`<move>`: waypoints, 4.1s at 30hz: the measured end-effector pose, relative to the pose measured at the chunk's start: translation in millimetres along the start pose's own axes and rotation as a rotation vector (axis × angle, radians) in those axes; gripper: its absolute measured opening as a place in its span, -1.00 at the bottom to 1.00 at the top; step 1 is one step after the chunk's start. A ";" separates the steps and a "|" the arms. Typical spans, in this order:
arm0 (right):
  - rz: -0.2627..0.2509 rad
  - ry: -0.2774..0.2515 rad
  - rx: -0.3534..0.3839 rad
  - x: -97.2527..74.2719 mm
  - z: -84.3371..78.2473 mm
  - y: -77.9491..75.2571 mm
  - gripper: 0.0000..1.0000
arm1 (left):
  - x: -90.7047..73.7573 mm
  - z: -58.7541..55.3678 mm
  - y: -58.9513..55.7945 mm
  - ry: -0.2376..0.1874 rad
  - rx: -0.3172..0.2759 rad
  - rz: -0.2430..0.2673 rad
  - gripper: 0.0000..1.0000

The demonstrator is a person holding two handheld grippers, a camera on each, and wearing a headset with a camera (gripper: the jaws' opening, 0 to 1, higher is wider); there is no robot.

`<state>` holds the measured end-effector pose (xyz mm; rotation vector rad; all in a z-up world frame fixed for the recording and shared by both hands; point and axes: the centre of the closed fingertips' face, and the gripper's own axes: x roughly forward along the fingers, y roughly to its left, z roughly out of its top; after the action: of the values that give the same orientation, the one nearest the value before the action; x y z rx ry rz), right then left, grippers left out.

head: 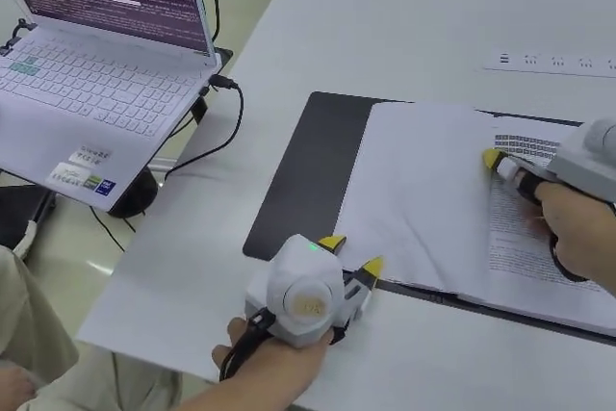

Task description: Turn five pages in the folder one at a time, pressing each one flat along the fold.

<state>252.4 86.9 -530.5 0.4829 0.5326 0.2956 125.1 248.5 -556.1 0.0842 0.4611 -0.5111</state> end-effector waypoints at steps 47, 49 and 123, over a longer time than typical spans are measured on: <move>0.097 0.056 -0.058 -71.9 -75.7 31.0 -1.00 | -1.1 0.7 -0.9 0.000 0.004 -0.004 -0.41; 0.106 0.063 -0.062 -75.3 -80.2 31.6 -1.00 | -1.1 0.7 -0.8 0.001 0.004 -0.004 -0.41; -0.031 -0.001 -0.142 -255.0 -28.4 12.0 -0.40 | -112.5 70.7 -39.0 0.090 -0.240 -0.146 0.20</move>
<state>25.1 8.1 -440.5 0.3372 0.5143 0.3008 47.6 251.9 -441.3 -0.1588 0.6170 -0.5931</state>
